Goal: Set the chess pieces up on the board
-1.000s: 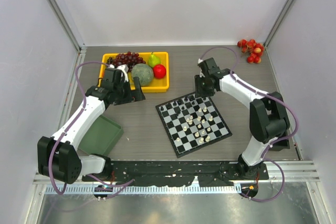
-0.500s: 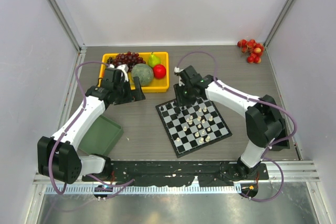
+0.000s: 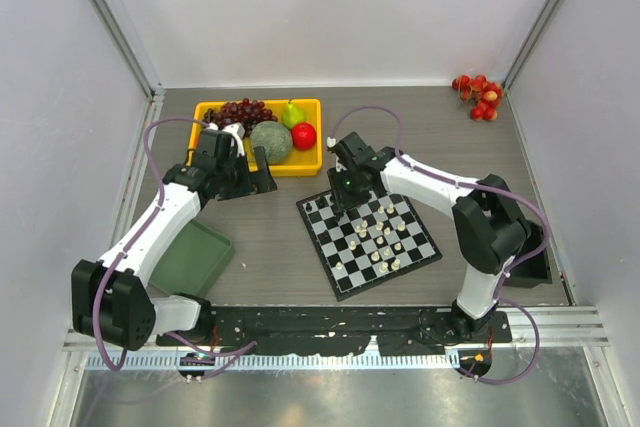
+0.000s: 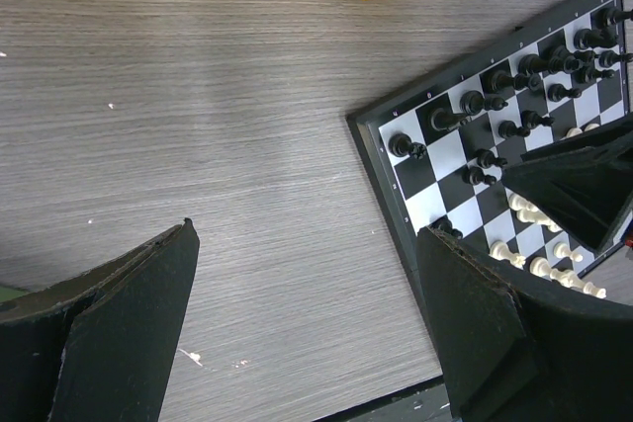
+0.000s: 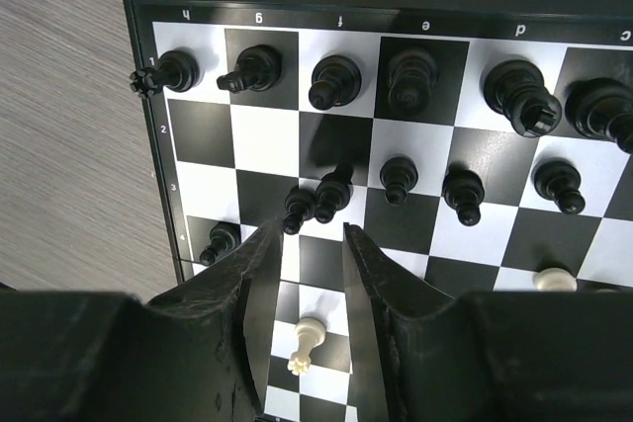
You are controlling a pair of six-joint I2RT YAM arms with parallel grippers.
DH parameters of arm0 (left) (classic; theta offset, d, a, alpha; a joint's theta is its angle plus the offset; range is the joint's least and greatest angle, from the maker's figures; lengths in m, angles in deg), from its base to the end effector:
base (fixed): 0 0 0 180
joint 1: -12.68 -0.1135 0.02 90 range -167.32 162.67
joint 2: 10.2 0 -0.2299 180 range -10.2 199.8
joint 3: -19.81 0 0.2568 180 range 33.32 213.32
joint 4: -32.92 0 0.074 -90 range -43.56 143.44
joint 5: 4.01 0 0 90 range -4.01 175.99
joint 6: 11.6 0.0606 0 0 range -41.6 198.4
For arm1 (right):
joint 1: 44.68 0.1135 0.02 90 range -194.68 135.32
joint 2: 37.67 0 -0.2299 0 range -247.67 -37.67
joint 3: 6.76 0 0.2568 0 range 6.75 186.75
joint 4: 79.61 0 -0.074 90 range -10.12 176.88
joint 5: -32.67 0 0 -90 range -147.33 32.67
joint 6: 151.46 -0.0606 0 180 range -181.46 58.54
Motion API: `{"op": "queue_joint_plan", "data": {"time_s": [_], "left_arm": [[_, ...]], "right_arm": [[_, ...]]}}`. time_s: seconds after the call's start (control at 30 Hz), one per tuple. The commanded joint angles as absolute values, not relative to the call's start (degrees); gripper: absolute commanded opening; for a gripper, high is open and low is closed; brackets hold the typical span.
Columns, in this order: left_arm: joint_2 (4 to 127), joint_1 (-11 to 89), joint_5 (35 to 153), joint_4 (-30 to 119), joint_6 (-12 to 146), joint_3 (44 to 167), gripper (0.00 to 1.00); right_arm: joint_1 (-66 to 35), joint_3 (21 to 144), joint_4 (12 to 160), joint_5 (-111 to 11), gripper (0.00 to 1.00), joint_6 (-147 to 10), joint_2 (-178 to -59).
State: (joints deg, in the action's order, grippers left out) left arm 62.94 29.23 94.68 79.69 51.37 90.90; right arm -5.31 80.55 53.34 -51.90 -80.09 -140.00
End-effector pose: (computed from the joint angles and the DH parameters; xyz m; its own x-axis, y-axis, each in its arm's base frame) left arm 0.2832 -0.0937 0.2235 -0.8140 -0.2268 -0.5348 0.0079 0.9163 -0.4005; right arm 0.2902 0.2455 0.1529 -0.8599 -0.2942 -0.4171 -0.4127 0.8817 0.2289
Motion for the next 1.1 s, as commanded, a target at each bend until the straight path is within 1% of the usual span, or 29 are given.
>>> {"op": "queue_joint_plan", "data": {"time_s": [0.0,0.37,0.7,0.8,1.07], "left_arm": [[62.1,29.5,95.8,77.9,51.0,91.2,0.99],[62.2,29.5,95.8,77.8,51.0,91.0,0.99],[62.8,29.5,95.9,77.7,51.2,91.3,0.99],[63.1,29.5,95.8,77.8,51.2,91.3,0.99],[63.0,29.5,95.5,78.0,51.3,91.1,0.99]], "right_arm": [[-4.9,82.4,53.2,-52.3,0.37,-80.7,-140.9],[-4.9,83.4,53.3,-52.6,0.32,-80.5,-143.4],[-4.9,84.5,53.1,-52.5,0.24,-80.4,-144.5],[-4.9,84.5,53.3,-52.4,0.20,-80.5,-144.6],[-5.0,86.7,53.6,-52.5,0.19,-80.4,-145.5]]}}
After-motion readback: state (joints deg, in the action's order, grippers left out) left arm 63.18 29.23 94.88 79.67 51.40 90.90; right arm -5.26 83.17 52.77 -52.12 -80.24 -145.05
